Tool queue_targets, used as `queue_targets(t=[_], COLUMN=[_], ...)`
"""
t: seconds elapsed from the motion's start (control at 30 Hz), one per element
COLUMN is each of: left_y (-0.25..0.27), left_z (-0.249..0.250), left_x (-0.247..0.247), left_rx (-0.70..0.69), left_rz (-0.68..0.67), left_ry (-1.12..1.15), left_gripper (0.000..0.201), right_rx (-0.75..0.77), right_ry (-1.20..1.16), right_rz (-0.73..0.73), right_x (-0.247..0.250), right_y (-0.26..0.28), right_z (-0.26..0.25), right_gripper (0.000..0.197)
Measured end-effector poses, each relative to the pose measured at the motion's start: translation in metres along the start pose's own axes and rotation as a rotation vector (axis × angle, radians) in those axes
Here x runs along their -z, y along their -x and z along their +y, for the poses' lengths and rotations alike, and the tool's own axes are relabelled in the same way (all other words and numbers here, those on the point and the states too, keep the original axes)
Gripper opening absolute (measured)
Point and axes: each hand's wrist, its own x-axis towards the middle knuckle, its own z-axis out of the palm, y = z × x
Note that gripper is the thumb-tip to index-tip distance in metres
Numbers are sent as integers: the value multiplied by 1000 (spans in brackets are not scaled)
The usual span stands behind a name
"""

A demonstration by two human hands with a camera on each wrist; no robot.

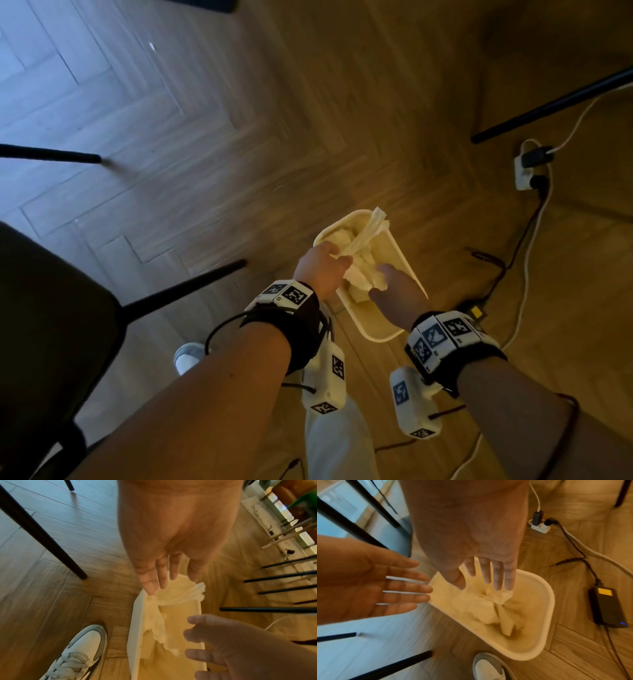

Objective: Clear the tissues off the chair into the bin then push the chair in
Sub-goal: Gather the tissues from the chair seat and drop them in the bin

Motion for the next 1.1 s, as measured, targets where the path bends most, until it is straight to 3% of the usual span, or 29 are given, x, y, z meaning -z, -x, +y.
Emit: queue_targets(t=[0.2,0.3,0.43,0.57,0.63,0.73,0.83,0.97,1.1], left_y=[88,143,214,266,277,275,261,249,255], left_z=[-13,-27,-55,-118,-157,-208,-246,-271,-280], left_x=[69,120,190,274,308,332,331,320,331], left_rx=[-101,-163,-226,-157,-45,120,135,107,40], left_rz=[102,243,457,665,661,470,310,322,254], left_ry=[218,275,243,75,-109,-412,-575,-560,-288], left_gripper=[19,13,10,8,20,65,91,86,64], right_rx=[260,396,569,666,699,715,714,699,669], right_ry=[-32,13,93,241,320,438,488,513,459], right_rz=[16,-27,-131,-239,-252,-277,-284,-304,-311], right_x=[1,-5,-28,-83,-109,-139,-159,-172,-181], right_y=[77,121,175,216,226,232,227,217,216], right_z=[-96,-159,-247,-327,-357,-386,-399,-400,-400], right_gripper=[22,9,15,25,28,28,27,27,39])
